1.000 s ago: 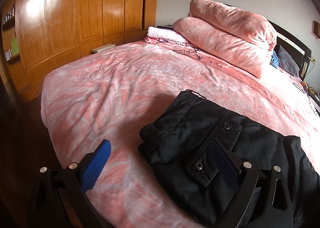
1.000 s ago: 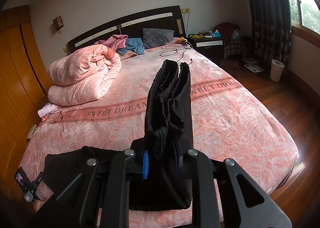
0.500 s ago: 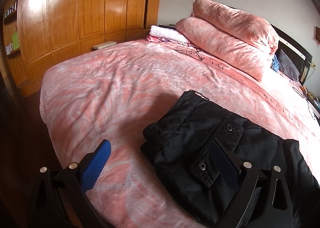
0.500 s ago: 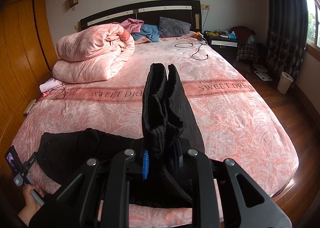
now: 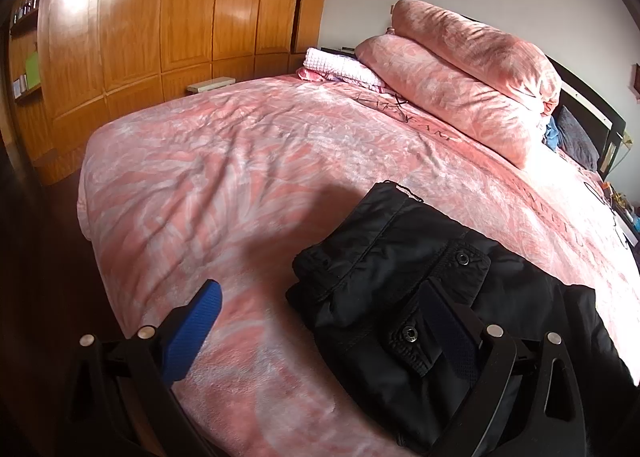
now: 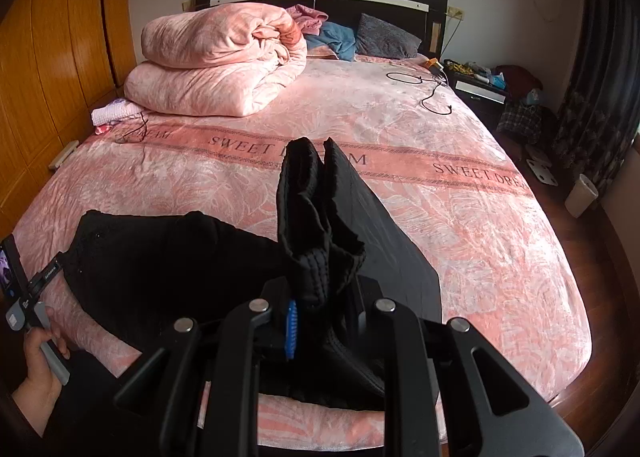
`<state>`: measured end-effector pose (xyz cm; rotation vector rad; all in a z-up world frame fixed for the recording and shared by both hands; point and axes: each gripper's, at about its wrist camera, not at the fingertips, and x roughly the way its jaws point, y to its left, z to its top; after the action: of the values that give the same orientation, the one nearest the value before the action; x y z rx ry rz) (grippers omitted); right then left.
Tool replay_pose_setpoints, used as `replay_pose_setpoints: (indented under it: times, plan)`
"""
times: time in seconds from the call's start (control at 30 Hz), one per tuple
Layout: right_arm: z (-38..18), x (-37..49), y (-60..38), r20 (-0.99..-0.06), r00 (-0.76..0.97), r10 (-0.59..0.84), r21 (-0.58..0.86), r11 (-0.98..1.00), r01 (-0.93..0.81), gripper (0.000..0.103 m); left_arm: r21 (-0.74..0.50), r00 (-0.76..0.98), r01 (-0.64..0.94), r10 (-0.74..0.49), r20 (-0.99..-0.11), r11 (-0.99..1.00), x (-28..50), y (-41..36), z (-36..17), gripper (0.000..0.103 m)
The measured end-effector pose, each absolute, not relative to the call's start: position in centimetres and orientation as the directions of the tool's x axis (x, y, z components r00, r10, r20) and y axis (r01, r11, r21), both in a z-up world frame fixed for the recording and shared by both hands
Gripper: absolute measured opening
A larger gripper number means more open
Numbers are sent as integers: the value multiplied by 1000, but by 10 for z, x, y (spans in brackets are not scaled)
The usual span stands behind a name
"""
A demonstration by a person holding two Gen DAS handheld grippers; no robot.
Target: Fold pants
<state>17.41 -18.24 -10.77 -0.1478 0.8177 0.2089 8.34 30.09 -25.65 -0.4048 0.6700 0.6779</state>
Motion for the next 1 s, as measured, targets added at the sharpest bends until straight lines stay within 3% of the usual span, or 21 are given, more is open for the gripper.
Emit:
replay_pose_setpoints:
  times: [0.8,1.0]
  plan:
    - [-221,137,-55,-760,648,-48,-418,800,-431,17,-156,587,-695,429,-686,702,79,304,-257,99]
    - [-243,133,-43,-765,640,-72,-452,768,-454,17,-158,588,-695,428,-686,701,79,305,-258,99]
